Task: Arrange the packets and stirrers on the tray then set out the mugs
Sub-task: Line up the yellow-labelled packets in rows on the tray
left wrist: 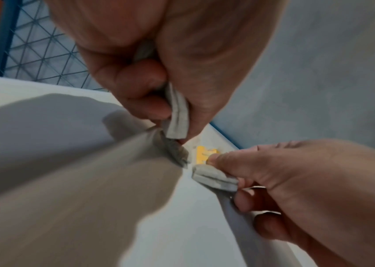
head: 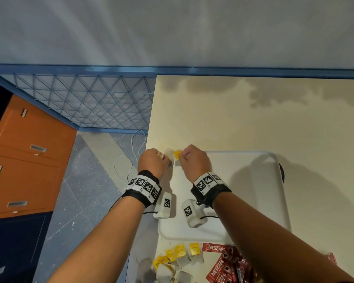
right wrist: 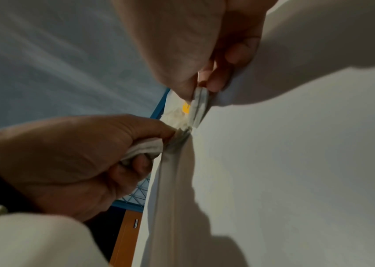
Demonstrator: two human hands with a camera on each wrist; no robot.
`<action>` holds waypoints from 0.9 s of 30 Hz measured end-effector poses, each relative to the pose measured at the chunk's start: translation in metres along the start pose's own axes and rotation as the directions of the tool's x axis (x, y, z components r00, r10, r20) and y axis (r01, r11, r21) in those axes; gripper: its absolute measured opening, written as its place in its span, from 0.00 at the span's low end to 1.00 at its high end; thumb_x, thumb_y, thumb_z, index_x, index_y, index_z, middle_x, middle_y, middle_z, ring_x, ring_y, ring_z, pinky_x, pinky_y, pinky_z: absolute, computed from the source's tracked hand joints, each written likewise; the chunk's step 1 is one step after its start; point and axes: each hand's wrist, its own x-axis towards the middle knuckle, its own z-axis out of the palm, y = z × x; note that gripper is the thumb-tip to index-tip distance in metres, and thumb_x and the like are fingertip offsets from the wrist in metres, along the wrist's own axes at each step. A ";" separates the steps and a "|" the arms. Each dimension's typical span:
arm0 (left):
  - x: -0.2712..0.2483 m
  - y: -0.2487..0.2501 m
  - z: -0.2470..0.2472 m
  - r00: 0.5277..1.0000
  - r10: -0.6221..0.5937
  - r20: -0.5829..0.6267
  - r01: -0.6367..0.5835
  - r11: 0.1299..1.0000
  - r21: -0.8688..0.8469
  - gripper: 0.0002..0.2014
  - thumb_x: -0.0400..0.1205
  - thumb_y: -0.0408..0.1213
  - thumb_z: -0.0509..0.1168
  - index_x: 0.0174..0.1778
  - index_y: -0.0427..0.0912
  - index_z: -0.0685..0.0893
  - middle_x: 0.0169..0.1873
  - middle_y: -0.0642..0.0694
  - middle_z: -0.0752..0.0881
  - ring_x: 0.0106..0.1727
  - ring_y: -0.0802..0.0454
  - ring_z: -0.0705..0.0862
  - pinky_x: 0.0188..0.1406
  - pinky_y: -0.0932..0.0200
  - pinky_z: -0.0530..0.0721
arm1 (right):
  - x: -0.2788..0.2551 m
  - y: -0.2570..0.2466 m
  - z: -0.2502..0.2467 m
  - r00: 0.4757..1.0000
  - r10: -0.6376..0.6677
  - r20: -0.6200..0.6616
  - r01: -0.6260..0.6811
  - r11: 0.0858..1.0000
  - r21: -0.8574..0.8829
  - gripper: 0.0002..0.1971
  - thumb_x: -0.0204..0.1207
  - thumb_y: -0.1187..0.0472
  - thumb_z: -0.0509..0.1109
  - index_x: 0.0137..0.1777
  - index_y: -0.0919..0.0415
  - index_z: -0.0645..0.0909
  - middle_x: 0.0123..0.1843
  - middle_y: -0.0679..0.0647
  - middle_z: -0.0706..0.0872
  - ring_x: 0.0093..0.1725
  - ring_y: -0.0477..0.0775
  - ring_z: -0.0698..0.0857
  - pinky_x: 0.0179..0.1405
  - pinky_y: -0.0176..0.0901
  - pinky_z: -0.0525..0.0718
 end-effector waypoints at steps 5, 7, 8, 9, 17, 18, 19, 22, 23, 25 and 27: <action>0.001 -0.001 -0.001 1.000 -0.010 -0.002 0.010 1.000 0.026 0.14 0.76 0.40 0.71 0.29 0.41 0.75 0.26 0.47 0.77 0.31 0.47 0.76 0.25 0.58 0.67 | -0.002 -0.002 0.001 1.000 -0.017 0.014 0.019 0.996 -0.090 0.08 0.85 0.47 0.65 0.49 0.49 0.81 0.48 0.52 0.89 0.48 0.62 0.87 0.49 0.55 0.88; 0.002 -0.001 -0.002 1.000 -0.018 -0.009 0.018 1.000 0.026 0.12 0.76 0.41 0.71 0.33 0.41 0.77 0.28 0.48 0.78 0.33 0.47 0.77 0.29 0.57 0.69 | -0.002 -0.004 0.001 0.999 -0.026 0.025 0.028 0.993 -0.119 0.09 0.85 0.47 0.64 0.50 0.50 0.80 0.49 0.52 0.89 0.48 0.61 0.86 0.50 0.55 0.88; 0.003 -0.002 -0.002 1.000 -0.019 -0.012 0.019 1.000 0.019 0.11 0.76 0.41 0.71 0.35 0.40 0.78 0.29 0.48 0.78 0.34 0.46 0.78 0.30 0.57 0.71 | -0.002 -0.004 0.001 0.999 -0.029 0.028 0.032 0.991 -0.131 0.10 0.86 0.46 0.63 0.50 0.50 0.79 0.49 0.51 0.88 0.48 0.61 0.86 0.50 0.55 0.88; 0.004 -0.003 -0.002 1.000 -0.018 -0.011 0.018 1.000 0.014 0.10 0.75 0.41 0.72 0.37 0.39 0.80 0.31 0.48 0.79 0.35 0.46 0.79 0.30 0.57 0.72 | -0.002 -0.005 0.000 0.999 -0.033 0.027 0.036 0.989 -0.141 0.10 0.86 0.46 0.63 0.49 0.51 0.78 0.48 0.51 0.88 0.48 0.61 0.86 0.49 0.55 0.88; 0.001 -0.009 -0.008 0.999 0.001 -0.037 -0.007 0.983 -0.186 0.14 0.72 0.45 0.77 0.43 0.41 0.84 0.38 0.49 0.85 0.40 0.49 0.83 0.35 0.57 0.80 | -0.007 -0.007 -0.010 0.999 -0.004 0.043 0.005 1.000 -0.020 0.11 0.82 0.41 0.65 0.48 0.47 0.76 0.47 0.47 0.87 0.48 0.58 0.86 0.51 0.54 0.87; -0.001 -0.009 -0.009 0.998 0.029 -0.047 -0.039 0.971 -0.234 0.13 0.74 0.45 0.77 0.44 0.40 0.84 0.38 0.49 0.85 0.39 0.50 0.83 0.35 0.59 0.79 | -0.009 -0.005 -0.012 0.999 0.001 0.043 -0.002 1.000 0.007 0.10 0.82 0.41 0.65 0.49 0.46 0.76 0.46 0.46 0.87 0.49 0.57 0.87 0.52 0.54 0.87; -0.005 -0.009 -0.009 0.997 0.059 -0.050 -0.071 0.956 -0.286 0.13 0.76 0.45 0.76 0.44 0.39 0.84 0.37 0.50 0.85 0.38 0.53 0.83 0.34 0.61 0.79 | -0.011 -0.004 -0.013 0.999 0.004 0.040 -0.006 0.999 0.033 0.09 0.81 0.41 0.66 0.50 0.45 0.77 0.45 0.44 0.87 0.48 0.56 0.87 0.53 0.53 0.87; -0.018 -0.011 -0.008 0.995 0.077 0.061 -0.036 0.862 -0.506 0.15 0.79 0.48 0.75 0.46 0.37 0.86 0.35 0.45 0.89 0.32 0.55 0.86 0.38 0.58 0.84 | -0.019 -0.002 -0.022 1.000 -0.016 0.027 0.012 0.993 0.117 0.08 0.80 0.44 0.68 0.49 0.46 0.80 0.39 0.42 0.86 0.45 0.50 0.87 0.50 0.45 0.86; -0.022 -0.012 -0.007 0.990 0.071 0.120 0.010 0.822 -0.569 0.18 0.78 0.52 0.75 0.48 0.37 0.87 0.38 0.40 0.91 0.35 0.50 0.87 0.40 0.54 0.84 | -0.023 -0.004 -0.025 0.999 -0.028 0.027 0.024 0.988 0.153 0.07 0.81 0.45 0.70 0.49 0.47 0.82 0.40 0.42 0.86 0.43 0.48 0.86 0.46 0.36 0.84; -0.029 -0.014 -0.006 0.969 0.072 0.234 0.104 0.745 -0.659 0.23 0.76 0.58 0.73 0.50 0.39 0.89 0.44 0.33 0.90 0.38 0.41 0.85 0.40 0.51 0.82 | -0.033 -0.006 -0.031 0.997 -0.063 0.035 0.053 0.971 0.232 0.06 0.82 0.50 0.72 0.51 0.50 0.85 0.43 0.43 0.87 0.41 0.41 0.84 0.35 0.21 0.74; -0.038 -0.012 -0.007 0.949 0.082 0.304 0.178 0.659 -0.731 0.17 0.79 0.53 0.72 0.50 0.42 0.89 0.41 0.33 0.87 0.34 0.44 0.80 0.33 0.57 0.81 | -0.044 -0.007 -0.035 0.994 -0.105 0.040 0.087 0.947 0.308 0.06 0.82 0.51 0.72 0.50 0.51 0.87 0.45 0.43 0.89 0.42 0.36 0.83 0.35 0.21 0.73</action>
